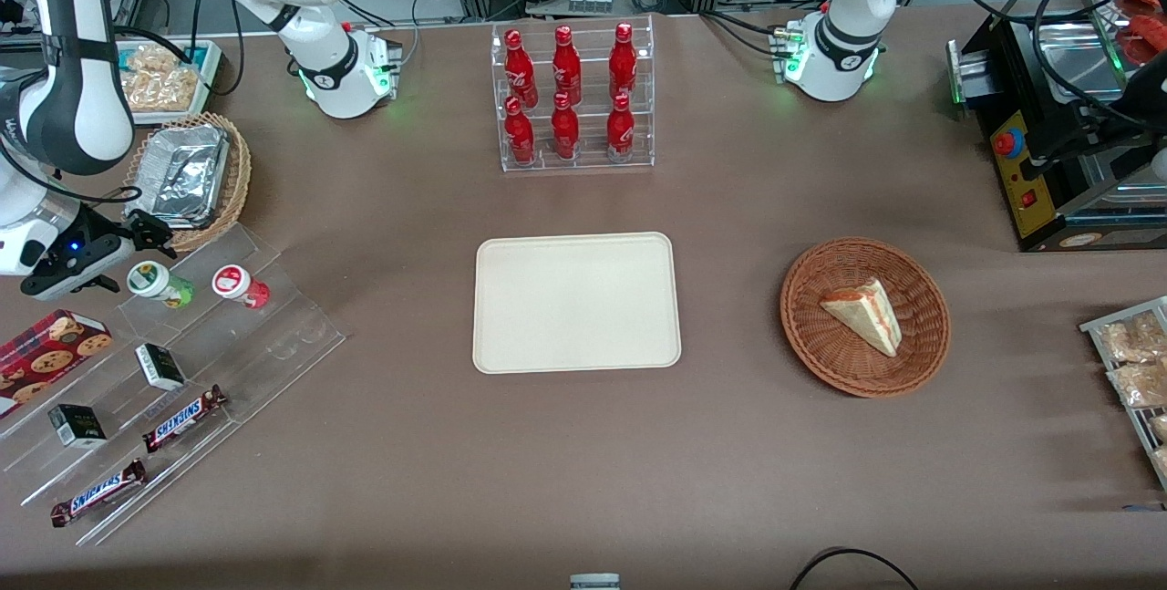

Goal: Place green gum on tray
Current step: 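Move the right gripper down over the green-labelled gum tub on the display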

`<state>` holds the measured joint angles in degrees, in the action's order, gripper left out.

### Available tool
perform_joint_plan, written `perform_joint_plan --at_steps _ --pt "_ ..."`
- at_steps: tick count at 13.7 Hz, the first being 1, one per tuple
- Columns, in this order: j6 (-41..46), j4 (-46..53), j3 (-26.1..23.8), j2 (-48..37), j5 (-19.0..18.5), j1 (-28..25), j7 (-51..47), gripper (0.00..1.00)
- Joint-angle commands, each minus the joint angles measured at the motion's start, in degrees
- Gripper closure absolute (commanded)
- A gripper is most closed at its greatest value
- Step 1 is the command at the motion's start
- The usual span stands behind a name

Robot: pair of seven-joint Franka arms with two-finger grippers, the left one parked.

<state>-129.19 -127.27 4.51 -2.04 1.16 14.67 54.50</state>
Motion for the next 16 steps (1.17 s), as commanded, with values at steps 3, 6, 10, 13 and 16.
perform_joint_plan --at_steps 3,6,10,13,16 --pt "-3.34 -0.88 -0.03 1.16 1.30 0.36 1.48 0.00" --pt "-3.26 -0.70 -0.03 1.60 1.30 0.36 1.31 0.00" --pt "-3.26 -0.35 -0.03 1.96 1.30 0.27 1.31 0.03" --pt "-2.47 0.00 -0.03 2.13 1.30 0.01 0.87 0.65" --pt "-2.20 0.88 -0.03 2.40 1.30 -0.17 0.69 1.00"
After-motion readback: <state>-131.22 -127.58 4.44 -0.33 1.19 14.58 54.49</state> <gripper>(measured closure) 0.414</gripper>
